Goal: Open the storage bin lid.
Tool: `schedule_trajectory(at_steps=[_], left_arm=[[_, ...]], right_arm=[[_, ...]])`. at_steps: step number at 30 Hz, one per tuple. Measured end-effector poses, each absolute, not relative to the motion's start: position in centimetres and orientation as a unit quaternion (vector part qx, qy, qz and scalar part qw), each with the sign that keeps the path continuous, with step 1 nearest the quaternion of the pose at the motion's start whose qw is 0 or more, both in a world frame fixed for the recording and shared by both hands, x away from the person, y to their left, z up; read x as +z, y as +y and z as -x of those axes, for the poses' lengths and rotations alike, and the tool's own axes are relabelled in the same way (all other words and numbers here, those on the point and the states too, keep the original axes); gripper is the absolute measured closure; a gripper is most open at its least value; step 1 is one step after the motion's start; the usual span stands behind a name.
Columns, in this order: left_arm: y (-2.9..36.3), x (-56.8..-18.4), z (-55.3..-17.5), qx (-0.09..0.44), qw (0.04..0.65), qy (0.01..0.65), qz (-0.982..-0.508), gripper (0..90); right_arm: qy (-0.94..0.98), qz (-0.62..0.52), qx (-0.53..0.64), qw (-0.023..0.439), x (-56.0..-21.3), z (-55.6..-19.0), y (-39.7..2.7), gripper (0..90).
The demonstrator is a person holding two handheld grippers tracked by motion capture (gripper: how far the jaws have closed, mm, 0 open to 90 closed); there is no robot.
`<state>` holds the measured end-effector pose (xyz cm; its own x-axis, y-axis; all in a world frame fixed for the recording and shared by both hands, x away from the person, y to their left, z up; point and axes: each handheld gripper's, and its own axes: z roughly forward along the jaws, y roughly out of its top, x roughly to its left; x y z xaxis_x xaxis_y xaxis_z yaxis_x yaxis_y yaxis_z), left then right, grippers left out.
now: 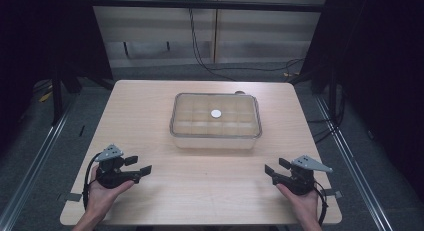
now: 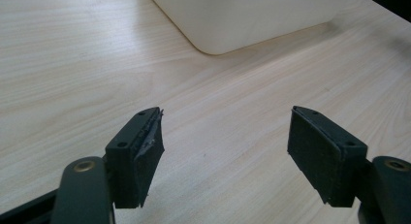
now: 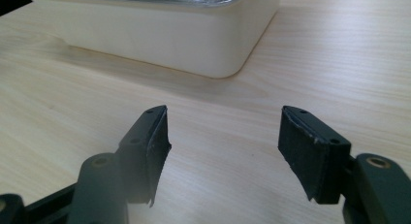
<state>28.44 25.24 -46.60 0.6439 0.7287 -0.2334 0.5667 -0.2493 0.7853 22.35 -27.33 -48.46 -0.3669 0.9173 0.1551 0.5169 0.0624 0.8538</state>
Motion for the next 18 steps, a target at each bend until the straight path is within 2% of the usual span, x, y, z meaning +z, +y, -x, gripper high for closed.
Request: schedule_trajectory(at_steps=[12,15,17,18], left_arm=[[24.5,-47.1,-28.9,0.075,0.446,0.413,-0.790,27.6],[24.1,-47.0,-28.8,0.071,0.450,0.393,-0.799,30.7],[23.9,-47.0,-28.9,0.064,0.449,0.383,-0.805,27.0],[23.7,-46.9,-28.8,0.065,0.448,0.378,-0.807,28.0]], right_arm=[[0.694,-0.514,0.459,0.208,-47.9,-22.6,-27.5,35.2],[0.695,-0.515,0.455,0.211,-47.5,-22.4,-27.6,35.0],[0.695,-0.516,0.455,0.211,-47.2,-22.4,-27.7,34.7],[0.694,-0.516,0.456,0.211,-47.0,-22.4,-27.8,34.2]])
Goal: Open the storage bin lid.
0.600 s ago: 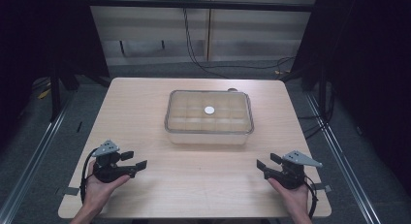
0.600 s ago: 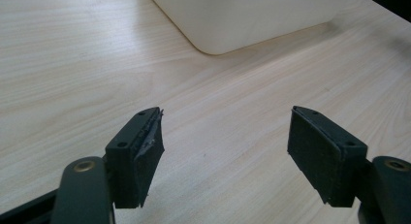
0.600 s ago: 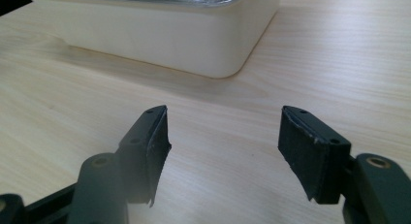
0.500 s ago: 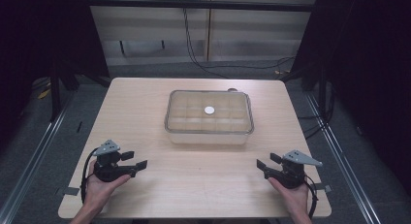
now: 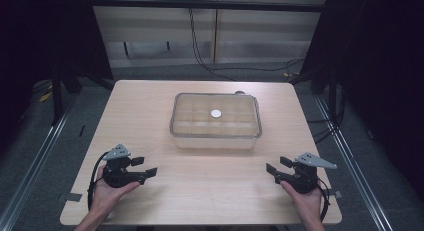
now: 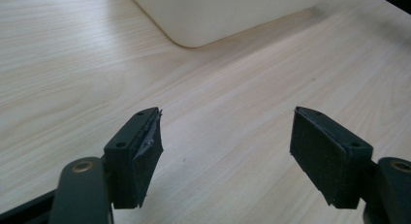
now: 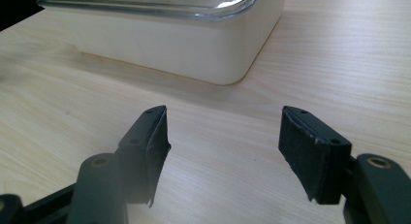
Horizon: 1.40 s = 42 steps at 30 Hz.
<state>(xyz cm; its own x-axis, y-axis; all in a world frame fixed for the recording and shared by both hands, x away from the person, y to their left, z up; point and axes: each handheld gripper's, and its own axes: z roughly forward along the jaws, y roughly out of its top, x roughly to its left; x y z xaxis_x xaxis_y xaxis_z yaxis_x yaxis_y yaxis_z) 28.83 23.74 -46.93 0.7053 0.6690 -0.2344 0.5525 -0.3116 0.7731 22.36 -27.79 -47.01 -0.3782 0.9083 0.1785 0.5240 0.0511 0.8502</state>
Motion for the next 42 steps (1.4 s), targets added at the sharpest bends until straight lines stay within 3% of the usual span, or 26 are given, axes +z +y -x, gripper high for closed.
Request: schedule_trajectory(at_steps=[3,5,10,11,12,16,17,25,42], left_arm=[[23.5,-46.7,-28.7,0.079,0.444,0.374,-0.810,30.1],[23.6,-46.5,-29.0,0.070,0.468,0.372,-0.798,39.6],[23.5,-45.8,-29.0,0.079,0.489,0.355,-0.793,47.9],[23.1,-45.6,-28.8,0.121,0.492,0.336,-0.794,48.6],[23.1,-45.6,-28.8,0.121,0.492,0.336,-0.794,48.8],[22.9,-45.2,-28.9,0.125,0.481,0.342,-0.797,48.5],[23.0,-45.0,-29.3,0.100,0.478,0.360,-0.795,44.3],[23.0,-44.5,-30.4,0.096,0.471,0.354,-0.802,32.2],[22.9,-43.6,-33.6,0.100,0.483,0.373,-0.786,29.7]], right_arm=[[0.697,-0.516,0.452,0.209,-46.7,-22.5,-27.8,34.1],[0.699,-0.513,0.452,0.208,-46.4,-22.8,-27.6,33.4],[0.706,-0.509,0.451,0.199,-46.2,-23.4,-27.3,32.4],[0.707,-0.507,0.451,0.200,-46.0,-23.5,-27.2,32.1],[0.707,-0.507,0.451,0.200,-46.0,-23.5,-27.2,32.1],[0.709,-0.500,0.456,0.198,-45.3,-23.6,-27.2,31.7],[0.710,-0.498,0.457,0.198,-45.0,-23.9,-27.2,31.6],[0.713,-0.482,0.468,0.202,-43.1,-25.5,-26.9,29.5],[0.717,-0.465,0.483,0.189,-41.9,-28.0,-26.4,37.8]])
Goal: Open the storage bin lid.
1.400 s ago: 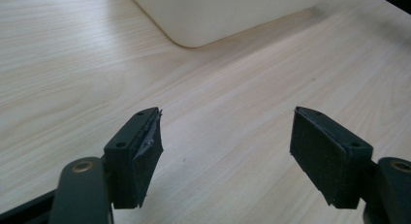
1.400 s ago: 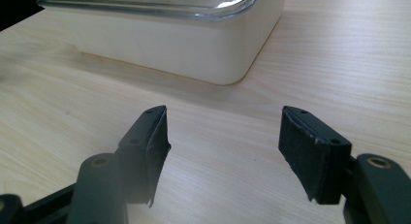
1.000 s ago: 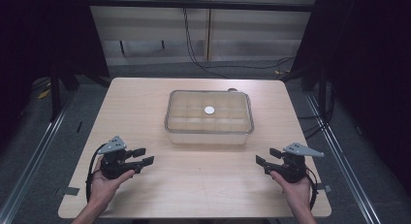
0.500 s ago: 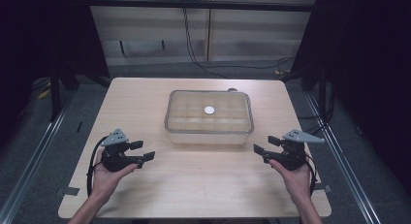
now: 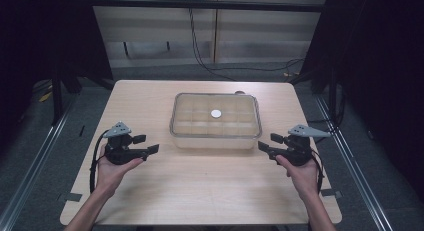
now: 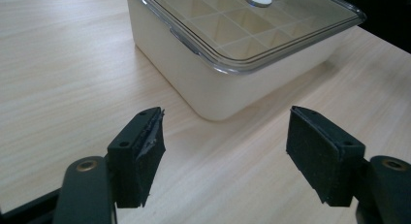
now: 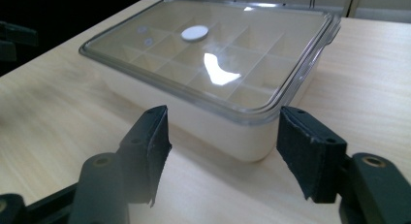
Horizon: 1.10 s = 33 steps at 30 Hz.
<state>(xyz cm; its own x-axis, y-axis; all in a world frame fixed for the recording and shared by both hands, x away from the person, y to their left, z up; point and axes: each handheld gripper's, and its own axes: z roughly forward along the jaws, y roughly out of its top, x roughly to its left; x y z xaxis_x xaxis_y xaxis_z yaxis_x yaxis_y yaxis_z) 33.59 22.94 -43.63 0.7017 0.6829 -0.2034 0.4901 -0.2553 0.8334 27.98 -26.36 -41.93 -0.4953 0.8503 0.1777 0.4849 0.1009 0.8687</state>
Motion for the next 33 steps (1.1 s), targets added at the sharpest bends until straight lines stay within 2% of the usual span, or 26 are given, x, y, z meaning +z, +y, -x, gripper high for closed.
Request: schedule_trajectory(at_steps=[9,18,26,33], left_arm=[[22.2,-42.6,-34.7,0.092,0.491,0.366,-0.785,29.0],[21.3,-41.2,-36.3,0.091,0.487,0.366,-0.788,28.0],[20.5,-40.6,-37.8,0.090,0.479,0.366,-0.793,28.8],[19.8,-40.2,-39.7,0.088,0.460,0.365,-0.804,28.3]], right_arm=[[0.721,-0.471,0.474,0.180,-41.0,-29.9,-26.4,34.2],[0.722,-0.476,0.470,0.175,-40.0,-32.4,-26.4,25.8],[0.734,-0.478,0.453,0.167,-40.2,-34.3,-26.1,27.6],[0.744,-0.474,0.442,0.161,-39.8,-36.2,-25.6,32.7]])
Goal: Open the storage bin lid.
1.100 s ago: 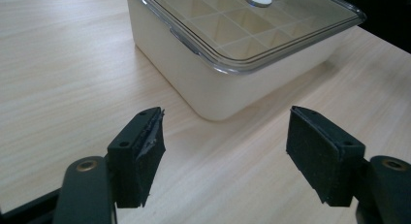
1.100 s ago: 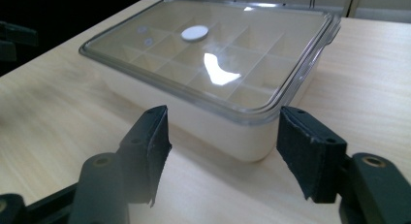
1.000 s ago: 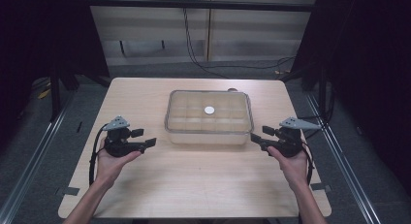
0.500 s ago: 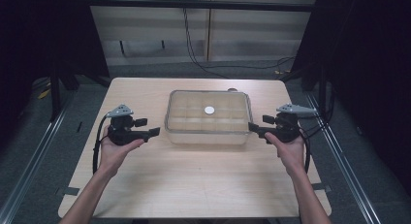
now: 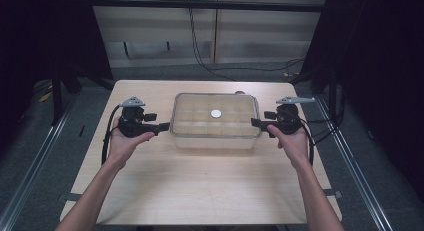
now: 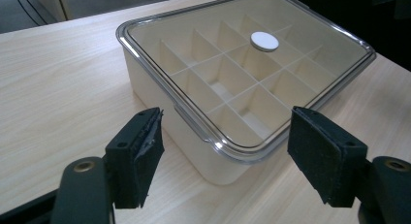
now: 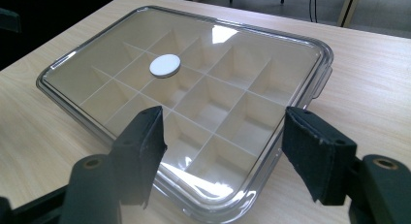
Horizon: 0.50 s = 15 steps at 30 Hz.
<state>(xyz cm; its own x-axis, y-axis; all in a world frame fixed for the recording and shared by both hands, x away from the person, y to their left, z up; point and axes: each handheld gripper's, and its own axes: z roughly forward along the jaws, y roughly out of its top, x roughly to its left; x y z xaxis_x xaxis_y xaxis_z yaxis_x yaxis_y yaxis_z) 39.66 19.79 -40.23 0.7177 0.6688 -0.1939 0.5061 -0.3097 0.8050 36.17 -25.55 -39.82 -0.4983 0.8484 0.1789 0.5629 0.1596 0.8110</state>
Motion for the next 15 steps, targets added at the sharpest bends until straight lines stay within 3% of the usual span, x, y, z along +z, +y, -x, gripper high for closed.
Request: schedule_trajectory(at_steps=[15], left_arm=[[17.9,-40.6,-42.1,0.079,0.449,0.369,-0.810,25.2]], right_arm=[[0.754,-0.504,0.403,0.124,-40.8,-39.0,-26.0,23.1]])
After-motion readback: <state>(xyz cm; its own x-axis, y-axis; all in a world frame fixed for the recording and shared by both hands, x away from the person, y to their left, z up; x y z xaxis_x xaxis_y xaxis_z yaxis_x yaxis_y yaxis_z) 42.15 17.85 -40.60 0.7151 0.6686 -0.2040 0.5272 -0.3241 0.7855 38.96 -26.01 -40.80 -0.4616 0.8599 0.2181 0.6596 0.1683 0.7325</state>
